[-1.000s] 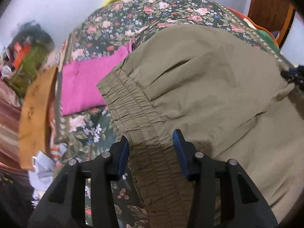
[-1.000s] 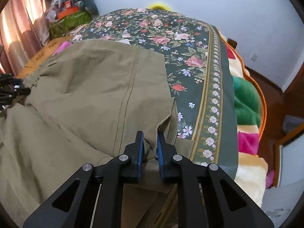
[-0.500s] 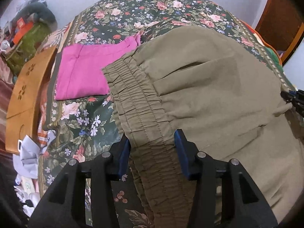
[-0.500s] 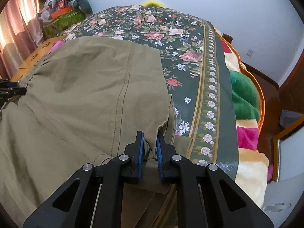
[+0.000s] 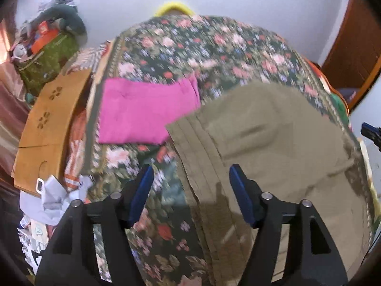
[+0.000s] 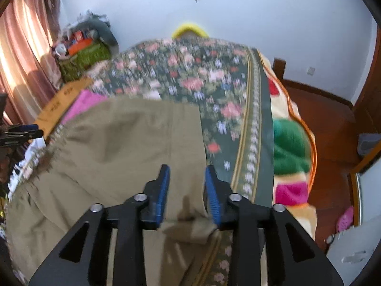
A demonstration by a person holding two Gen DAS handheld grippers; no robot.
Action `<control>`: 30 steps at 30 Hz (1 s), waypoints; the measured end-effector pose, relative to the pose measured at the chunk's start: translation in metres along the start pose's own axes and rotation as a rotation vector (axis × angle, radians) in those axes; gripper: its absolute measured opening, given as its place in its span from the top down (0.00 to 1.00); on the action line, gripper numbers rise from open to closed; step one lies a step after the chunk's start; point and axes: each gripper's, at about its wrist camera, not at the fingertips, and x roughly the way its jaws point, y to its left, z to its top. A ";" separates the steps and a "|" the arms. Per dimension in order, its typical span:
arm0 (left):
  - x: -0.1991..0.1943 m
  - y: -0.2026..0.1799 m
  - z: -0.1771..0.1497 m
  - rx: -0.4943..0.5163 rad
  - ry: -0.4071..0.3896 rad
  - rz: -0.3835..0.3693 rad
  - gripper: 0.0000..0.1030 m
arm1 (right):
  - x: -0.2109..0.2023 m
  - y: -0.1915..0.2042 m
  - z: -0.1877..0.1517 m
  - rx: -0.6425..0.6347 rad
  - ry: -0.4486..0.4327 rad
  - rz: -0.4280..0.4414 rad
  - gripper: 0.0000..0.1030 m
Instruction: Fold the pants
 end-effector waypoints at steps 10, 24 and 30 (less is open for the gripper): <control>0.026 0.015 0.035 -0.037 0.001 0.024 0.26 | 0.037 0.013 0.044 -0.034 -0.037 0.032 0.46; 0.112 0.023 0.045 -0.081 0.138 -0.014 0.26 | 0.175 -0.018 0.087 0.109 0.178 0.059 0.46; 0.132 0.027 0.047 -0.130 0.163 -0.105 0.25 | 0.209 -0.012 0.083 0.116 0.222 0.077 0.46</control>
